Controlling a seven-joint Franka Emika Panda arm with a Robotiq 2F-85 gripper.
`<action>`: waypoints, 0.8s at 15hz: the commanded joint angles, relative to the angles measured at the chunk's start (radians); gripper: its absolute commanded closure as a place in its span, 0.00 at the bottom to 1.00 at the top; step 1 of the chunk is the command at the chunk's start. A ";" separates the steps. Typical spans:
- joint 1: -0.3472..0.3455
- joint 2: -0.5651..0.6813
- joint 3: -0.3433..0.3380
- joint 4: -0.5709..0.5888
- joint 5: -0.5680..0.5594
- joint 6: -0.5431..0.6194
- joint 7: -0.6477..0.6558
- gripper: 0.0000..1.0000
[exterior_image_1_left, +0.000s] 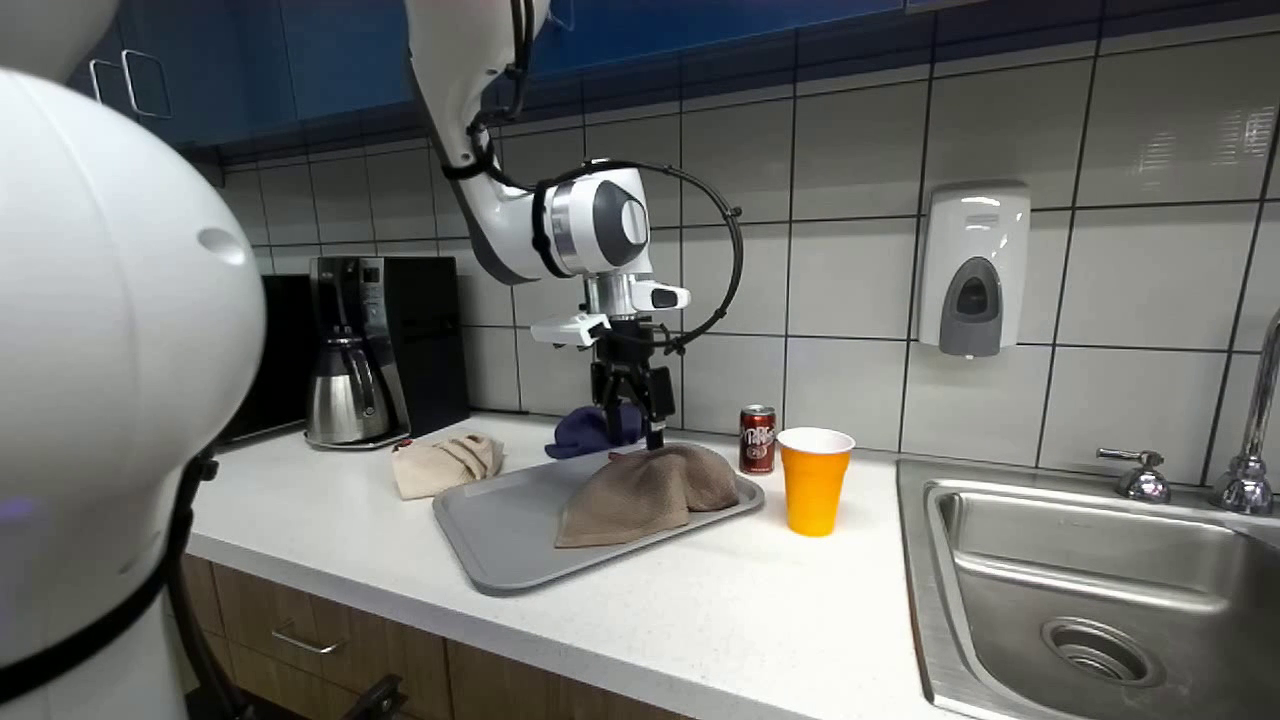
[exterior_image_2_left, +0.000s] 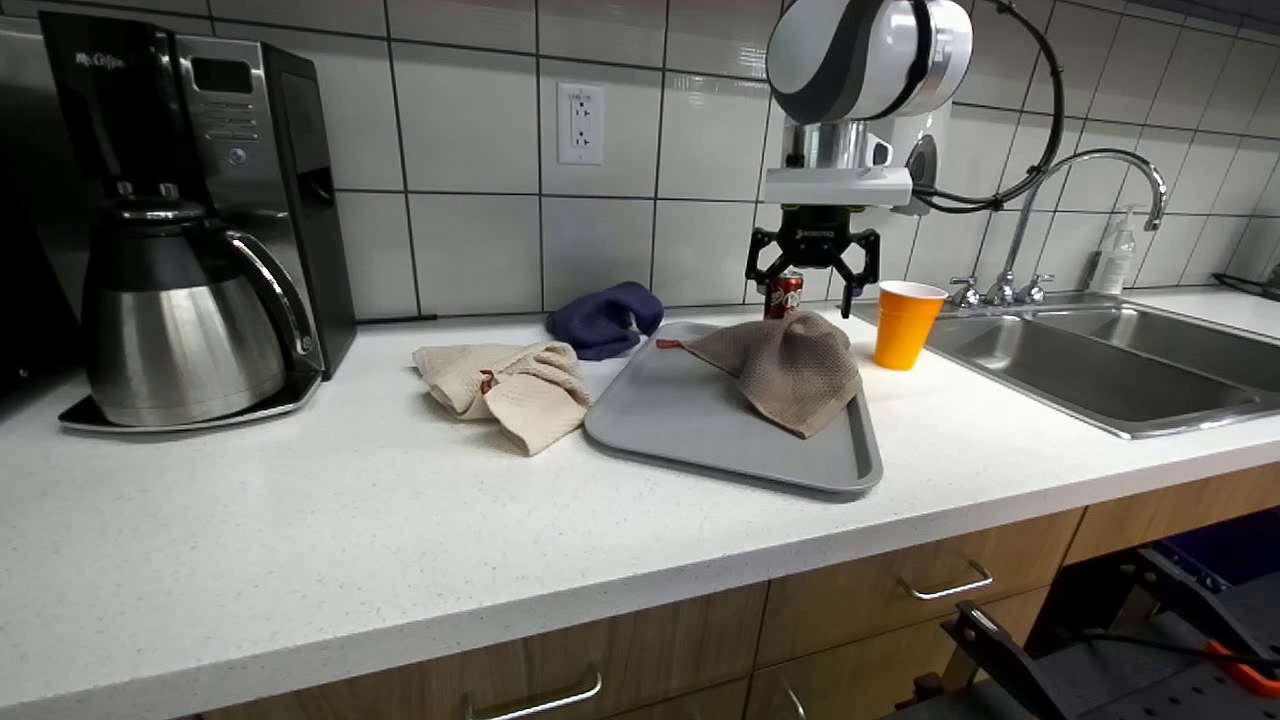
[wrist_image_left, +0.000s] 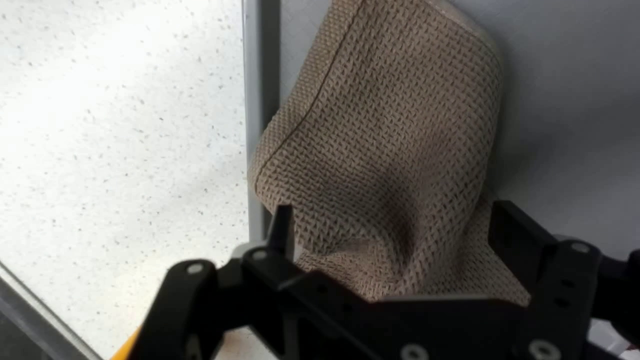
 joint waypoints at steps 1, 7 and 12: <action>-0.009 0.000 0.008 0.001 -0.003 -0.002 0.001 0.00; 0.002 0.024 0.018 0.033 -0.005 -0.002 -0.002 0.00; 0.018 0.075 0.028 0.115 -0.008 -0.006 -0.001 0.00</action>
